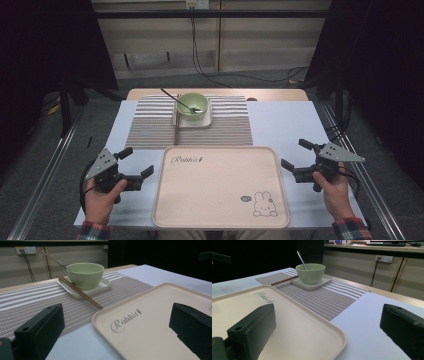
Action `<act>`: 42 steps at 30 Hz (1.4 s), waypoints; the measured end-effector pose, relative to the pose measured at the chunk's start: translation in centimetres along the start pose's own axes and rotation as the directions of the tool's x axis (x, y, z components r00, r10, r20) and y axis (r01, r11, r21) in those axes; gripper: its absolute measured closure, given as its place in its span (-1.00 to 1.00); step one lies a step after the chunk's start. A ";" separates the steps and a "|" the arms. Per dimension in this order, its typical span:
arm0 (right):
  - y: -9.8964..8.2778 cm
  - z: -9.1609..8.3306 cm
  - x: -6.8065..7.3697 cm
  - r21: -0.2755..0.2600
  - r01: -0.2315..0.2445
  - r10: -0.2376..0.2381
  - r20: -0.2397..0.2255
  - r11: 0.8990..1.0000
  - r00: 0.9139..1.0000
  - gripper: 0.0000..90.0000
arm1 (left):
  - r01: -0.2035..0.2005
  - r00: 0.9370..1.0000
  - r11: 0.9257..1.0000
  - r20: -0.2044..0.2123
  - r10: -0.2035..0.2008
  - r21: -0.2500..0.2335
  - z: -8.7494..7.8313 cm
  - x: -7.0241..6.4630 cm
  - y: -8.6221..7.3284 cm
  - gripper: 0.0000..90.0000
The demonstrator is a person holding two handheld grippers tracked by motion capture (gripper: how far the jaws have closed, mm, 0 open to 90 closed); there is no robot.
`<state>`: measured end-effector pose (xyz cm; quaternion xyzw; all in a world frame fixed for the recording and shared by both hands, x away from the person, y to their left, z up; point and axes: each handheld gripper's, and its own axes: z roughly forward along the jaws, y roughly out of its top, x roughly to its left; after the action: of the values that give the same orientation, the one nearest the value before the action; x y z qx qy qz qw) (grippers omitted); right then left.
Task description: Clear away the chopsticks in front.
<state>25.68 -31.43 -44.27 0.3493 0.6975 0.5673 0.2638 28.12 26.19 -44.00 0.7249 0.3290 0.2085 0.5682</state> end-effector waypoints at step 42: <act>-0.1 -0.3 0.3 0.008 0.001 -0.001 0.006 1.000 1.000 -0.99 | 0.054 0.997 0.996 -0.061 -0.050 0.064 3.9 2.9 1.4 -1.00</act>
<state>25.24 -31.36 -44.34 0.3515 0.6993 0.5634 0.2647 33.11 25.36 -43.88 0.7280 0.3710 0.2040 0.5392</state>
